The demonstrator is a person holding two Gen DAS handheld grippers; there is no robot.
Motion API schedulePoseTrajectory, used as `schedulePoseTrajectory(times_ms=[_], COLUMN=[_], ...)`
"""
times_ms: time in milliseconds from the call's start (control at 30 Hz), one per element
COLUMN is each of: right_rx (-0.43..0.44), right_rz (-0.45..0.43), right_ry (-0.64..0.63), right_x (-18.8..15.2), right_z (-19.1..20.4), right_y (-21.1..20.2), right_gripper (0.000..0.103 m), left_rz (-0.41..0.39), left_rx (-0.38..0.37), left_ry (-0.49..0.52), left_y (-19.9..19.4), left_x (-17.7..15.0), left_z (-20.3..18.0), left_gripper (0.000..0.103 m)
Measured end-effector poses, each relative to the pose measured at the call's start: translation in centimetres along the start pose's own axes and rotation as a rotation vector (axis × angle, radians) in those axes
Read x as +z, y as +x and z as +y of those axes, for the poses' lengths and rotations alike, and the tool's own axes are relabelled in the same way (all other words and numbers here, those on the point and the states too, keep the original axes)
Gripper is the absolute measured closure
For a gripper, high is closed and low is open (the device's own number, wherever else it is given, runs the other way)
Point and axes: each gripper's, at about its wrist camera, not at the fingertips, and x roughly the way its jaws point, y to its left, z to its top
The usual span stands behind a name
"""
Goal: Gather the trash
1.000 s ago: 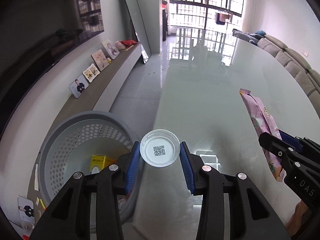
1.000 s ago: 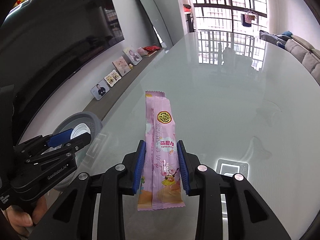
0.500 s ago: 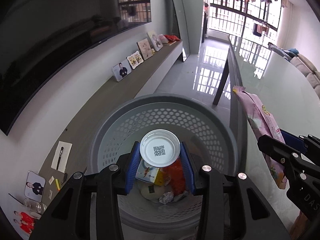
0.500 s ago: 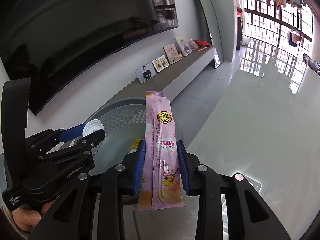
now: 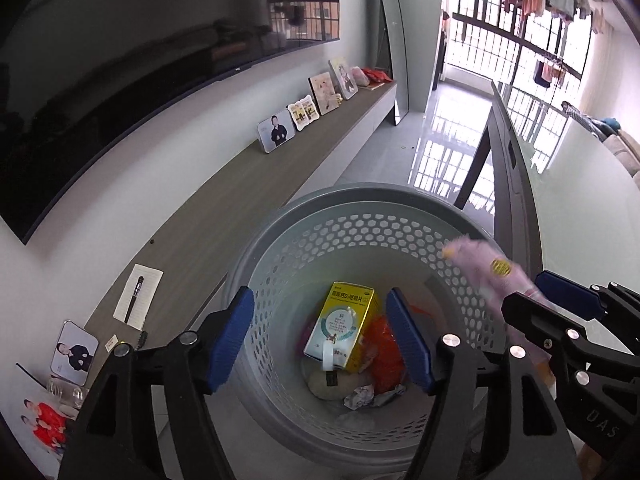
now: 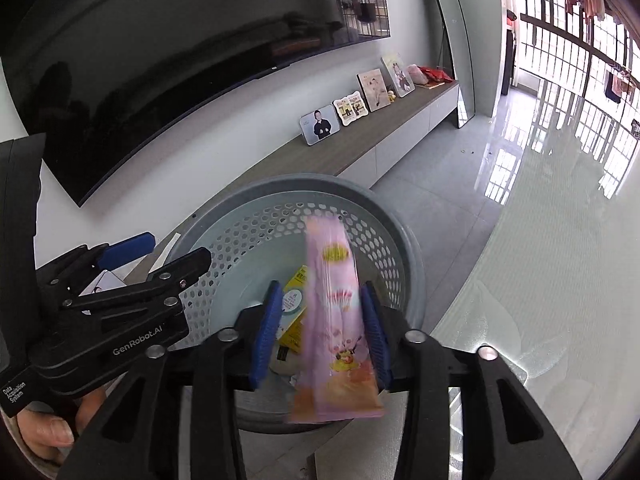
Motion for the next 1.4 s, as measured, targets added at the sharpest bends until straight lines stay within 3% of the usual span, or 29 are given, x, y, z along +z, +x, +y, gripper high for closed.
schedulePoseTrajectory(times_ms=[600,1400], right_rx=[-0.029,-0.055], right_rz=[-0.033,-0.055], right_ry=[0.012,0.042], right_x=[-1.7,-2.7], right_z=[0.0,-0.9], right_y=[-1.8,-3.0], right_gripper=[0.055,0.047], left_rz=[-0.013,-0.021], left_rx=[0.033,0.067], left_ry=[-0.028,-0.009], left_y=[-1.1,-2.3], left_x=[-1.0,-1.8], left_z=[0.9,-0.6], left_gripper=[0.011,0.006])
